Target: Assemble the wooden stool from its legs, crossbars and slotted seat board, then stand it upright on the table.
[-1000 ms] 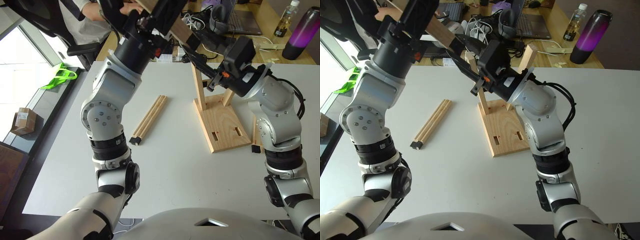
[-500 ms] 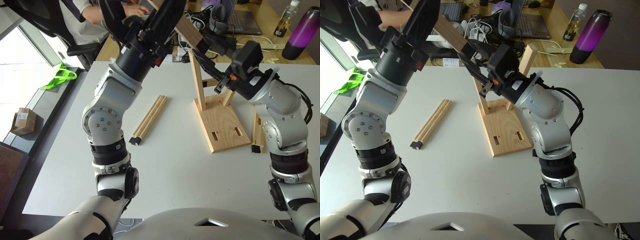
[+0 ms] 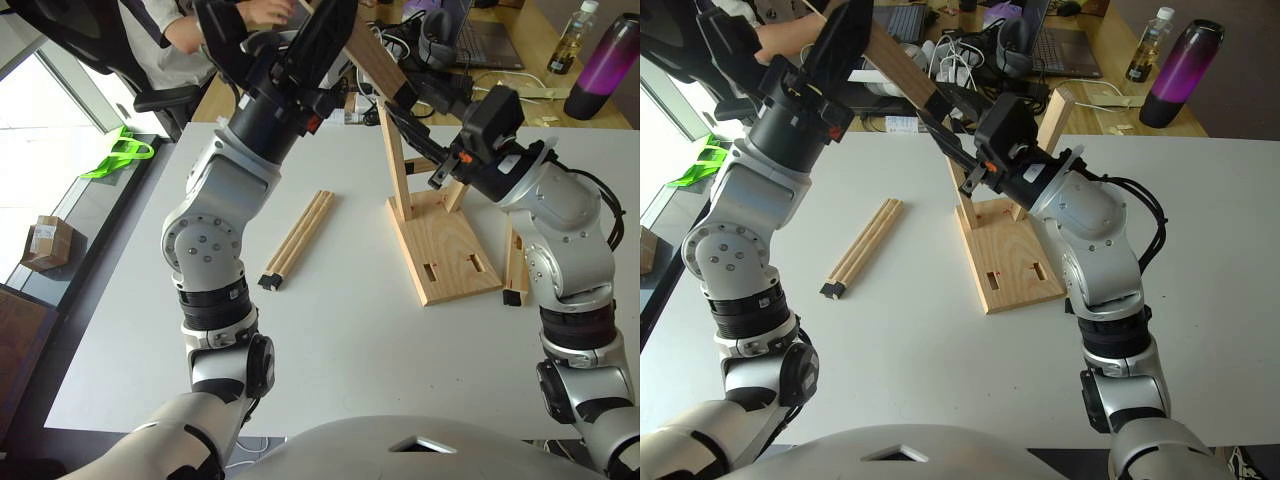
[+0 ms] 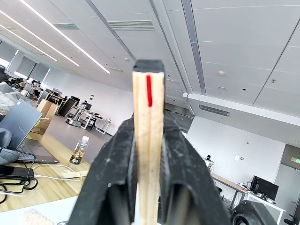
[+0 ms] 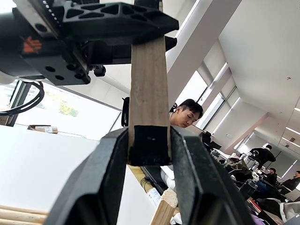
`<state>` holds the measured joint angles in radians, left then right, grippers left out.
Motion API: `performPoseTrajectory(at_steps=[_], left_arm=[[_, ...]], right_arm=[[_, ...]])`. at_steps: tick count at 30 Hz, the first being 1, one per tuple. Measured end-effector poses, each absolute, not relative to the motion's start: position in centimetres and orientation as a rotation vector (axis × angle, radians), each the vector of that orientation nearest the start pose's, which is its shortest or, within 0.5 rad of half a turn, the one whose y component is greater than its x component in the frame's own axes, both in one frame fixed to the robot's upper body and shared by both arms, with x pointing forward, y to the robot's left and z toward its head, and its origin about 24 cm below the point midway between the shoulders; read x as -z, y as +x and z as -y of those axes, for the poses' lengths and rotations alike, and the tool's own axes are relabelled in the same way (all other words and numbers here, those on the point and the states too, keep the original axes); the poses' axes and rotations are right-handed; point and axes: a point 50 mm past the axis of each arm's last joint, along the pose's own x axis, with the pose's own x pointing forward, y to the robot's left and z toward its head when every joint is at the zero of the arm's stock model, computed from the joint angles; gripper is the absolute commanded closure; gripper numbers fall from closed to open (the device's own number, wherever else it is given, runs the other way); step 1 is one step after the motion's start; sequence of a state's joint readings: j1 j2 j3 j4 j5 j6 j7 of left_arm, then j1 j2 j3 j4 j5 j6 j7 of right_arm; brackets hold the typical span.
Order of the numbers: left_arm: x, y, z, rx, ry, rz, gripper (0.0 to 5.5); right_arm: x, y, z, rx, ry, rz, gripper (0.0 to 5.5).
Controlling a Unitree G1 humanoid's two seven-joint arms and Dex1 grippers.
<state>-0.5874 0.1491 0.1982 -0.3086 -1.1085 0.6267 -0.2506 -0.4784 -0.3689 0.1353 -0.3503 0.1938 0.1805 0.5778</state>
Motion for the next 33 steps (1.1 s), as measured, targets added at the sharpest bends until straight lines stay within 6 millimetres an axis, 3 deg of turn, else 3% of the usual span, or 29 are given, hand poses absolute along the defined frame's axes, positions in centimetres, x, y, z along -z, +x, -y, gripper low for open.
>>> performPoseTrajectory(at_steps=[3,7,9,11,12,14,17,18,20,21,23,26,28,31,33], left_arm=[[-24.3,28.5,-11.8,0.917,-0.712,0.342,5.11],[-24.2,28.9,-12.9,0.847,-0.738,0.356,5.11],[-24.7,29.2,-13.8,0.785,-0.769,0.395,5.11],[-25.6,29.6,-14.9,0.726,-0.785,0.454,5.11],[-26.3,29.5,-15.7,0.696,-0.776,0.495,5.11],[-27.0,29.5,-17.3,0.627,-0.745,0.55,5.11],[-27.0,29.3,-18.9,0.526,-0.729,0.583,5.11],[-26.4,29.4,-19.5,0.47,-0.718,0.582,5.11],[-25.3,29.4,-19.8,0.415,-0.709,0.562,5.11],[-24.8,29.5,-19.6,0.407,-0.708,0.55,5.11],[-24.6,29.7,-18.6,0.433,-0.703,0.531,5.11],[-23.9,29.8,-18.1,0.432,-0.703,0.506,5.11],[-23.5,29.8,-17.9,0.431,-0.712,0.495,5.11],[-23.1,29.7,-17.6,0.426,-0.694,0.473,5.11],[-21.6,29.4,-17.3,0.339,-0.632,0.363,5.11]], right_arm=[[-21.5,27.3,10.3,-0.857,-0.383,0.518,4.21],[-20.7,27.3,10.8,-0.903,-0.502,0.451,3.38],[-17.5,26.6,11.4,-1.059,-0.602,0.253,3.02],[-14.5,25.7,13.4,-1.137,-0.628,0.03,2.74],[-14.0,25.5,14.7,-1.123,-0.58,-0.044,2.56],[-15.4,25.7,17.5,-0.979,-0.447,-0.049,2.22],[-16.3,25.6,22.9,-0.601,-0.32,0.003,1.73],[-14.6,24.5,26.3,-0.37,-0.238,-0.057,1.65],[-10.5,22.2,28.8,-0.18,-0.138,-0.216,1.34],[-8.2,21.0,28.9,-0.139,-0.082,-0.298,1.23],[-5.6,20.0,28.1,-0.111,0.022,-0.365,0.92],[-3.5,20.2,27.7,-0.059,0.158,-0.392,0.41],[-3.4,20.9,28.0,-0.018,0.19,-0.389,0.1],[-3.3,21.3,27.8,-0.011,0.213,-0.387,0.1],[-3.4,21.3,27.8,-0.003,0.208,-0.381,0.1]])
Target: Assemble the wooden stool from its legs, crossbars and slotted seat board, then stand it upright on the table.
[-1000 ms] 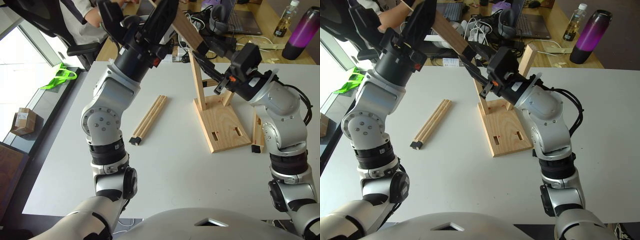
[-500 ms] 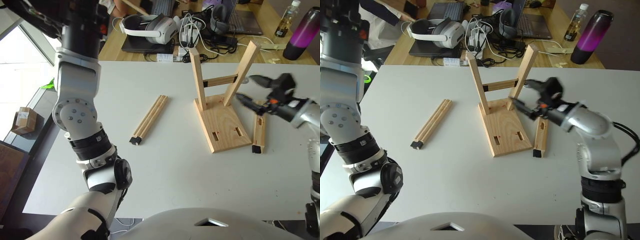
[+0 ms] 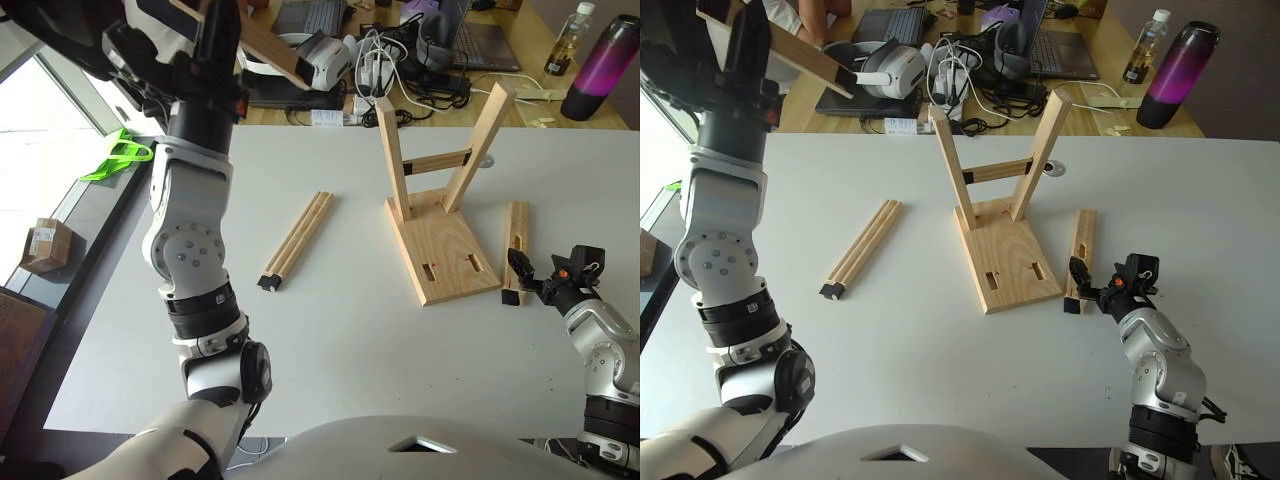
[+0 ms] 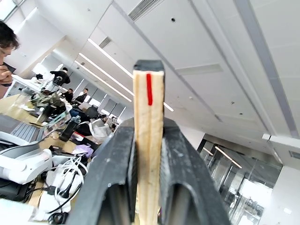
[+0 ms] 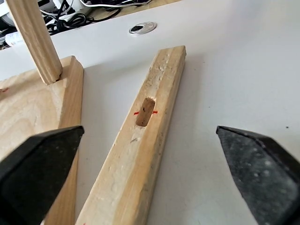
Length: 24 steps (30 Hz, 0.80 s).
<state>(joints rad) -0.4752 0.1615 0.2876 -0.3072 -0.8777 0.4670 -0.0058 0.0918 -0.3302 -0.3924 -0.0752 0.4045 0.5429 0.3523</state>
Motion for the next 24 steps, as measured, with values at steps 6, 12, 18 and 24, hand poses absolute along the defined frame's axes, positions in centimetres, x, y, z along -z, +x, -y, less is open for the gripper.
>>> performPoseTrajectory(at_steps=[6,12,18,24], left_arm=[[-15.3,26.9,-17.6,0.225,-0.613,0.064,5.11],[-12.8,25.5,-20.6,0.22,-0.557,-0.002,5.11],[-15.4,26.3,-27.7,-0.279,-0.48,0.248,5.11],[-18.1,27.9,-26.8,-0.268,-0.492,0.347,5.11]], right_arm=[[-4.8,21.5,28.3,0.051,0.162,-0.28,0.1],[-9.4,23.3,25.0,-0.159,0.031,-0.142,0.1],[-14.9,25.8,16.9,-0.762,-0.212,-0.371,1.22],[-12.3,25.9,9.9,-1.183,-0.175,-0.564,2.15]])
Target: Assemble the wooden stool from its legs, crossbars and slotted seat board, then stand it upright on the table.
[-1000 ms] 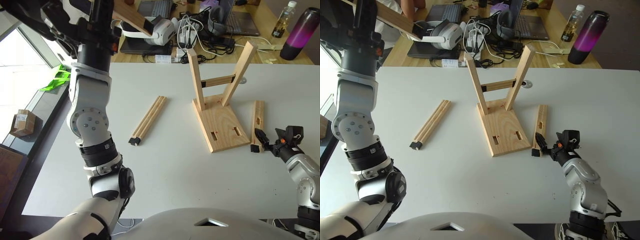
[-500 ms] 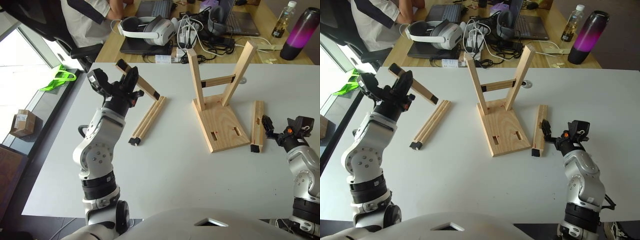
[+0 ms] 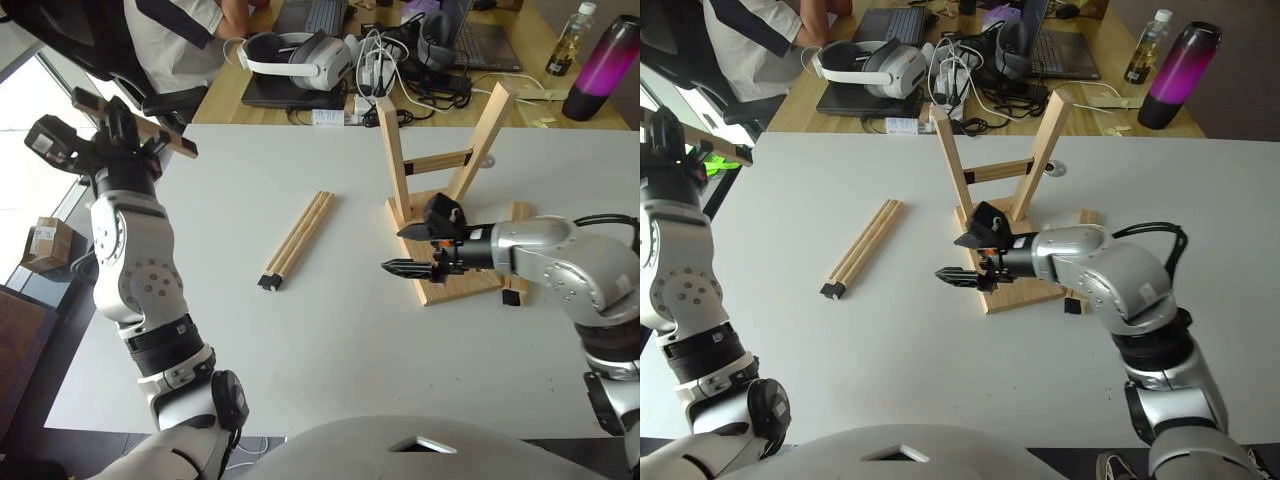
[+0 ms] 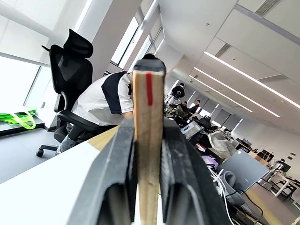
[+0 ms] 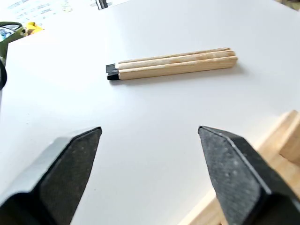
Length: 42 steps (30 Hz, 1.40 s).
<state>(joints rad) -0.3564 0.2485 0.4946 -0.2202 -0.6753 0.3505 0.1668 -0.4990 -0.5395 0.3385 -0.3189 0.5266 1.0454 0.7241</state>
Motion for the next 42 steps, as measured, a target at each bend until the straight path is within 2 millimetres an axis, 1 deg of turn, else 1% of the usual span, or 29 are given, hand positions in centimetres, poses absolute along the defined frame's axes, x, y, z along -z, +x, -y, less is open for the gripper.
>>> performPoseTrajectory(at_steps=[3,5,6,7,8,9,10,12,13,15,16,17,18,20,21,22,23,24,26,29,31,34,38,42], left_arm=[[-17.8,28.3,-26.4,-0.261,-0.509,0.337,5.11],[-17.7,28.7,-26.0,-0.236,-0.509,0.318,5.11],[-17.0,29.3,-25.0,-0.169,-0.469,0.229,5.11],[-16.0,29.7,-23.8,-0.086,-0.423,0.125,5.11],[-14.4,29.5,-23.4,-0.033,-0.381,0.006,5.11],[-12.3,28.7,-23.5,-0.009,-0.347,-0.115,5.11],[-10.7,27.8,-24.0,-0.006,-0.326,-0.207,5.11],[-8.3,26.5,-24.7,-0.009,-0.304,-0.324,5.11],[-7.6,26.0,-25.0,-0.017,-0.294,-0.35,5.11],[-7.6,25.8,-25.2,-0.014,-0.301,-0.339,5.11],[-7.6,25.7,-25.4,-0.014,-0.324,-0.322,5.11],[-7.8,25.7,-25.3,-0.002,-0.357,-0.301,5.11],[-8.4,25.8,-24.9,0.033,-0.443,-0.25,5.11],[-10.0,26.3,-24.1,0.096,-0.574,-0.153,5.11],[-10.9,26.4,-23.9,0.126,-0.633,-0.106,5.11],[-11.8,26.2,-23.9,0.141,-0.699,-0.054,5.11],[-12.1,26.2,-23.8,0.145,-0.729,-0.04,5.11],[-12.5,25.9,-23.8,0.144,-0.794,-0.007,5.11],[-12.8,25.8,-23.4,0.148,-0.842,0.014,5.11],[-13.0,25.8,-23.1,0.128,-0.858,0.031,5.11],[-13.2,25.8,-22.9,0.131,-0.856,0.043,5.11],[-12.9,25.7,-22.3,0.143,-0.833,0.023,5.11],[-12.6,25.5,-21.9,0.151,-0.808,0.006,5.11],[-12.7,25.4,-21.8,0.153,-0.801,0.014,5.11]], right_arm=[[-9.6,29.4,6.9,-1.099,-0.095,-0.57,2.18],[-8.2,30.9,5.3,-1.035,-0.059,-0.569,2.18],[-7.5,31.7,4.1,-0.985,-0.047,-0.561,2.18],[-7.7,31.8,3.2,-0.996,-0.036,-0.536,2.18],[-8.3,31.6,2.8,-1.019,-0.032,-0.508,2.18],[-8.8,31.3,3.1,-1.029,-0.031,-0.484,2.18],[-8.8,30.9,3.7,-1.032,-0.013,-0.485,2.18],[-7.7,29.8,4.7,-1.017,0.036,-0.533,2.18],[-7.4,29.3,4.9,-1.011,0.06,-0.551,2.18],[-8.0,28.6,5.5,-1.009,0.104,-0.544,2.18],[-9.0,27.7,5.9,-1.043,0.146,-0.517,2.18],[-9.6,27.0,6.4,-1.069,0.166,-0.506,2.18],[-10.0,26.0,7.6,-1.084,0.179,-0.511,2.18],[-10.4,25.1,8.8,-1.08,0.203,-0.523,2.18],[-10.7,24.5,9.3,-1.088,0.243,-0.523,2.18],[-11.2,23.1,10.2,-1.111,0.325,-0.523,2.18],[-11.3,22.6,10.7,-1.107,0.362,-0.529,2.18],[-11.4,21.2,11.9,-1.113,0.442,-0.542,2.18],[-10.9,19.8,13.4,-1.064,0.555,-0.568,2.18],[-11.0,19.4,14.1,-0.998,0.712,-0.52,2.18],[-11.0,19.6,14.6,-0.929,0.778,-0.488,2.18],[-10.8,20.1,14.7,-0.841,0.781,-0.466,2.18],[-10.5,20.1,14.8,-0.781,0.788,-0.451,2.18],[-10.4,20.3,14.7,-0.762,0.795,-0.433,2.18]])
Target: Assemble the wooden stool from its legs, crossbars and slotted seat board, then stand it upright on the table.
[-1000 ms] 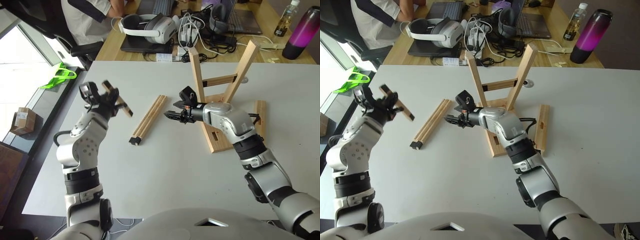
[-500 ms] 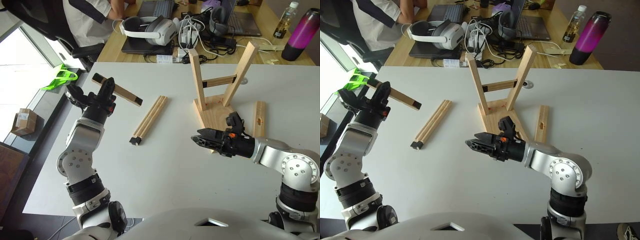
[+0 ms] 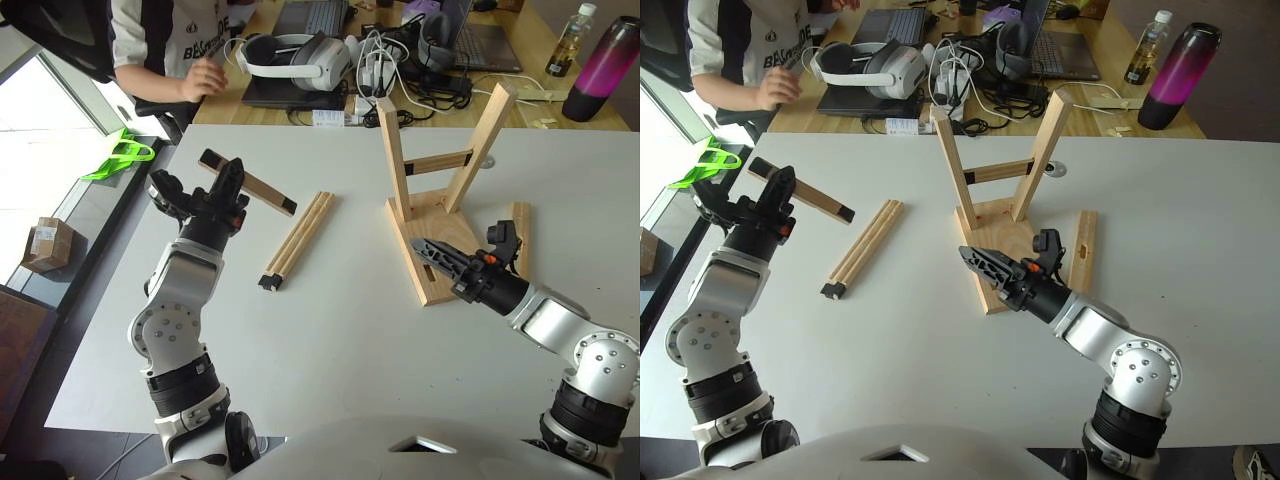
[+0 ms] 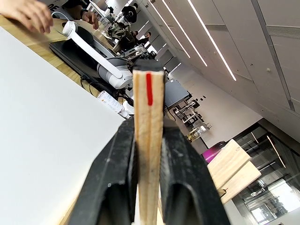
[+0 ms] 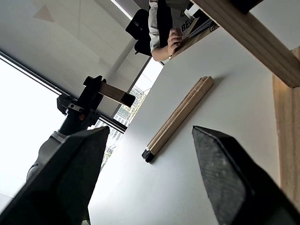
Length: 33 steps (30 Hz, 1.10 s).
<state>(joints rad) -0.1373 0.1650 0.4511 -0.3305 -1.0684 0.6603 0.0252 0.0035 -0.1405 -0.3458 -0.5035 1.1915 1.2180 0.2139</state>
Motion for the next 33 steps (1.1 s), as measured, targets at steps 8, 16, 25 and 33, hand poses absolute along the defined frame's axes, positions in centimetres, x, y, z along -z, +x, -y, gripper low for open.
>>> performPoseTrajectory(at_steps=[8,16,25,33], left_arm=[[-13.26,25.58,-22.19,0.155,-0.771,0.035,5.11],[-13.26,25.63,-22.07,0.161,-0.77,0.035,5.11],[-13.25,25.65,-22.1,0.162,-0.771,0.034,5.11],[-13.07,25.71,-22.25,0.157,-0.771,0.026,5.11]], right_arm=[[-10.03,20.34,14.94,-0.748,0.797,-0.438,2.18],[-10.18,20.44,15.0,-0.75,0.791,-0.432,2.18],[-10.25,20.36,14.82,-0.753,0.799,-0.433,2.18],[-10.42,20.43,14.67,-0.751,0.805,-0.425,2.18]])
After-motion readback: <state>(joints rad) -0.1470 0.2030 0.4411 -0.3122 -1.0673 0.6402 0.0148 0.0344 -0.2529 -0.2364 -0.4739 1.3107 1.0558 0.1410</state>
